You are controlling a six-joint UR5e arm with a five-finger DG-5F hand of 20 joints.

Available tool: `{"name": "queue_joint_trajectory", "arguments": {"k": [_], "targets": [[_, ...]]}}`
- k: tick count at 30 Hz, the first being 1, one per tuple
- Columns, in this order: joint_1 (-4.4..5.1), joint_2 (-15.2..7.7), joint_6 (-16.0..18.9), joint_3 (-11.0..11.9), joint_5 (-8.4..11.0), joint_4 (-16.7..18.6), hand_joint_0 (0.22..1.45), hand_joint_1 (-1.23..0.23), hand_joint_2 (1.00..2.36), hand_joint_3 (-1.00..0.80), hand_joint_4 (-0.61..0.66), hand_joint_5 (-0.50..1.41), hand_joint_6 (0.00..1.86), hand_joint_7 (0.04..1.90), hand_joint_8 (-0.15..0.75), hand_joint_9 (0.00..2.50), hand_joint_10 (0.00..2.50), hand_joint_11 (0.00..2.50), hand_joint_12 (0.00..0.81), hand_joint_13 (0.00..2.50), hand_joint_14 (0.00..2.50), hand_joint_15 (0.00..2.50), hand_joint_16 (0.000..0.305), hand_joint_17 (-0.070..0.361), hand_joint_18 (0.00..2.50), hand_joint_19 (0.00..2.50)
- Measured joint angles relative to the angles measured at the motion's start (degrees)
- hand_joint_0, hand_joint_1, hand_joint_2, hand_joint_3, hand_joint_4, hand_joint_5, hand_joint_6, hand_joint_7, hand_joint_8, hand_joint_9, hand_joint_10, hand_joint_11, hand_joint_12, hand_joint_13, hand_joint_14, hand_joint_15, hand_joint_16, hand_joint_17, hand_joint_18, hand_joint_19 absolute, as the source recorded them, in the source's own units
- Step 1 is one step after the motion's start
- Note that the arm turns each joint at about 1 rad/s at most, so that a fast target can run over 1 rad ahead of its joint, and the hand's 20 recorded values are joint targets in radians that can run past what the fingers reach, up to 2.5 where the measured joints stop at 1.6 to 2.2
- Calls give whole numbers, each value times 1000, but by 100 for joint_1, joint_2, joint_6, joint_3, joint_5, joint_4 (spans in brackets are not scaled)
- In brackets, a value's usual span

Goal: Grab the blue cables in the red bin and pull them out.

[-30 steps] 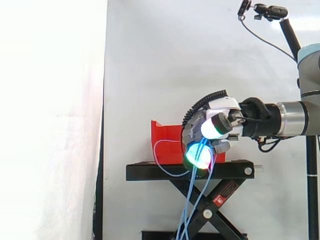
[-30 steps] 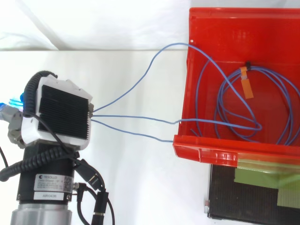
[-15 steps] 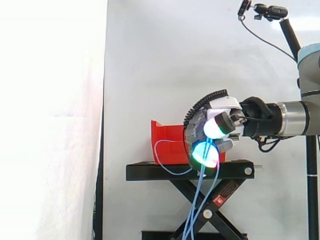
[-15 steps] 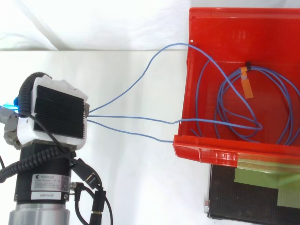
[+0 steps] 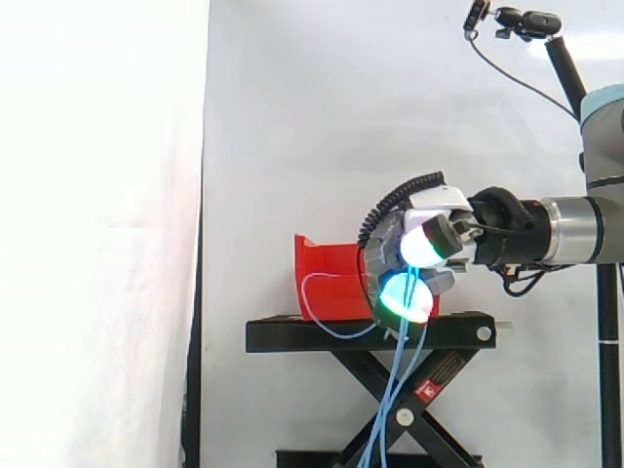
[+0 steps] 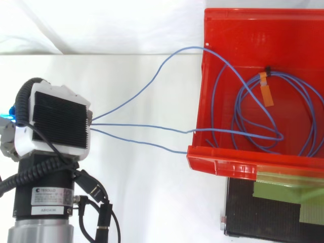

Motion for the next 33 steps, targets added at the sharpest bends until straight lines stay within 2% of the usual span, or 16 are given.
{"name": "queue_joint_trajectory", "arguments": {"k": [4,9,21,29,33], "targets": [[4,0,25,1,-45,49,808,-998,1000,-1000,327,949,542,608,363,1187,2,1679,382,951,2500,637,49,110,1189,1012],[9,6,123,2,-97,80,838,-1015,1003,-908,308,934,564,609,355,1182,2,1689,372,947,2500,653,47,107,1191,1055],[19,9,356,25,-129,176,844,-1036,1005,-892,316,791,756,486,358,1134,0,1704,382,922,2500,659,49,110,1138,1012],[10,9,442,192,-155,149,855,-1058,1004,-877,325,742,821,438,357,1107,21,1690,375,904,2500,639,49,110,1100,992],[-2,9,467,270,-235,100,880,-1070,1009,-787,331,689,894,399,356,1086,37,1691,374,899,2500,627,49,109,1088,979]]}}
